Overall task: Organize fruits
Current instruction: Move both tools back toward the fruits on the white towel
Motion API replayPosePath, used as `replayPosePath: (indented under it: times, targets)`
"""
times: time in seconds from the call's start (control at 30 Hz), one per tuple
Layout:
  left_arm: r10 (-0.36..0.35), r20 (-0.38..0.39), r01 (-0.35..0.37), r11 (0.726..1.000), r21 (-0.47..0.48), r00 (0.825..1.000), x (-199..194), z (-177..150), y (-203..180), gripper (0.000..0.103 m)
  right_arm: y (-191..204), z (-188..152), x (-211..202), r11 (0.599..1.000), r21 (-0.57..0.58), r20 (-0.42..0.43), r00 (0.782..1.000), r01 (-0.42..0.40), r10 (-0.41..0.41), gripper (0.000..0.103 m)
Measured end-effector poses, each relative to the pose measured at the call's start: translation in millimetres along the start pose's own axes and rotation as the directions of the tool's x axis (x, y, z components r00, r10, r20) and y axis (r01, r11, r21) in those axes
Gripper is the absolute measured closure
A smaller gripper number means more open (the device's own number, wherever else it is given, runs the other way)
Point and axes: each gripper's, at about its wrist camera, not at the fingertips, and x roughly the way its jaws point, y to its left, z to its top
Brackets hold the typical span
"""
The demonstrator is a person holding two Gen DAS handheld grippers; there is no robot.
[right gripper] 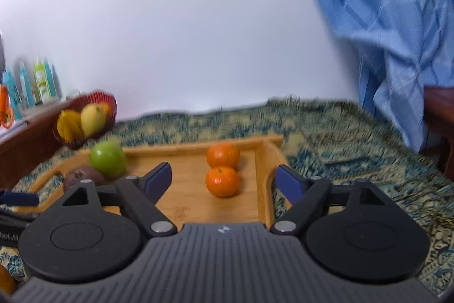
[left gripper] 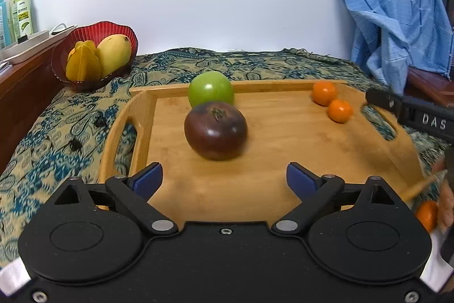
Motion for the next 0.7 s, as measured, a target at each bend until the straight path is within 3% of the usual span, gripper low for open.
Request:
replayPosePath:
  times: [0.13, 0.2, 0.4, 0.7]
  targets:
    - [-0.011, 0.014, 0.011, 1.000, -0.005, 1.000, -23, -14, -2, 0.006, 3, -3, -24, 0.999, -0.025, 0.114, 0.993, 0.031, -0.028, 0.001]
    - [-0.018, 0.018, 0.019, 1.000, -0.014, 1.000, -35, -21, -4, 0.005, 1, -6, -33, 0.999, -0.010, 0.130, 0.991, 0.037, -0.035, 0.001]
    - [-0.025, 0.038, 0.026, 1.000, -0.018, 0.999, -62, -44, -7, 0.004, -3, -24, -63, 0.997, 0.073, 0.106, 0.994, 0.029, -0.036, 0.001]
    - [-0.050, 0.052, 0.052, 0.998, -0.035, 0.997, -88, -68, -8, 0.002, 21, -61, -100, 0.997, 0.008, 0.023, 0.996, 0.081, -0.081, 0.001]
